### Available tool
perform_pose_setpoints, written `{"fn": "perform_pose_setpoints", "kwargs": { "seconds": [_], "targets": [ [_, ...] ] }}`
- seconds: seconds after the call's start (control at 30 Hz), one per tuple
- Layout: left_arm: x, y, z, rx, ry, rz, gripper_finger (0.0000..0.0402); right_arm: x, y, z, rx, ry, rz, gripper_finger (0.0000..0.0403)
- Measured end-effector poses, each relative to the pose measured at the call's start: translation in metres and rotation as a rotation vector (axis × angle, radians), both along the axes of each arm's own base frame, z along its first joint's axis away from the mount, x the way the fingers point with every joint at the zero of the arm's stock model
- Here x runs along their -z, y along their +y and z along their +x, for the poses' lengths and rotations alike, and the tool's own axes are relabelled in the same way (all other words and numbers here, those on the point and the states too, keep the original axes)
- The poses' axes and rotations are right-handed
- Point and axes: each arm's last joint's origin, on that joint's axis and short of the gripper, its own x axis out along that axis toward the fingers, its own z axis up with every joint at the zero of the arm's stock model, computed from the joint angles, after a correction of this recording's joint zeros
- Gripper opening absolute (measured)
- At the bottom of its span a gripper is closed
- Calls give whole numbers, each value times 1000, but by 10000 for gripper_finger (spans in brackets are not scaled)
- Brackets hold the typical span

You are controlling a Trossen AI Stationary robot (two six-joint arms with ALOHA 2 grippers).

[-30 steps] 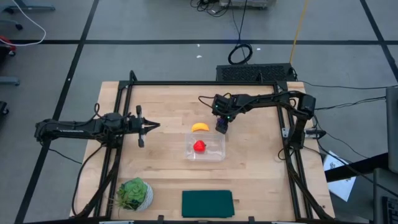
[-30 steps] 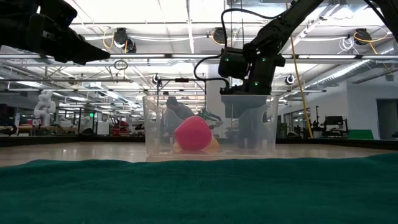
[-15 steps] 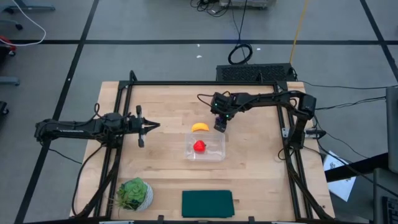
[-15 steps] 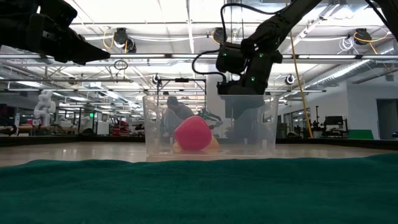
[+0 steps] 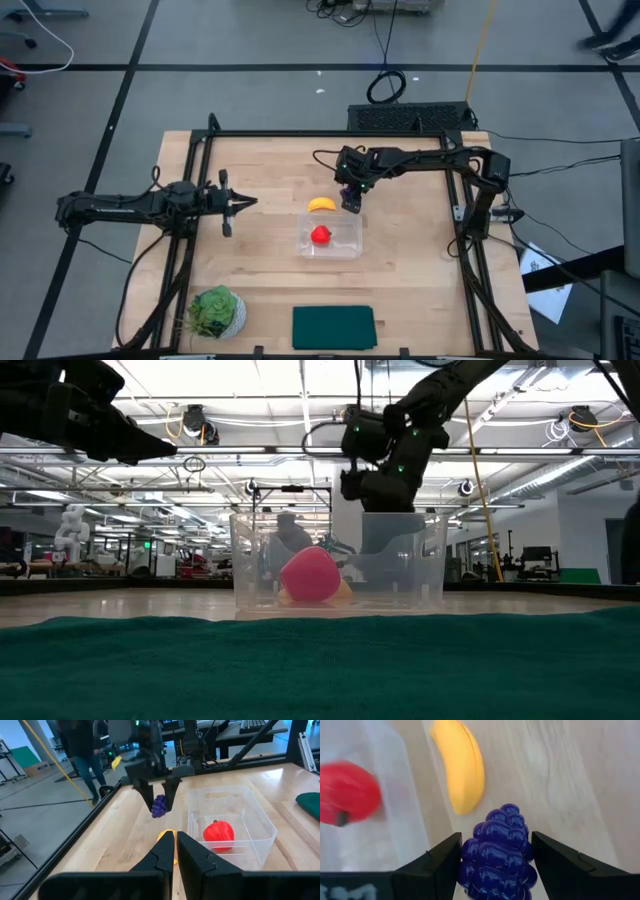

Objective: Pick and placing Produce into tupperware
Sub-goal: Put the grapes into the transparent bin

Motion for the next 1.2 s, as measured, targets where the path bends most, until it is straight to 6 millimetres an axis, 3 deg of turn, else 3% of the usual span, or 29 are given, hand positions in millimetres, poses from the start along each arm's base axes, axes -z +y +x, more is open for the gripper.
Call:
{"fn": "perform_pose_setpoints", "kwargs": {
  "seconds": [0.5, 0.8, 1.2],
  "targets": [
    [-1, 0, 0, 0, -6, 1, 26, -62, 13, -13, -97, -246, -33, 217],
    [0, 0, 0, -1, -6, 1, 26, -70, 27, -9, -173, -301, -53, 217],
    [0, 0, 0, -1, -6, 1, 26, -79, 30, -9, -241, -376, -37, 217]
  ]
}}
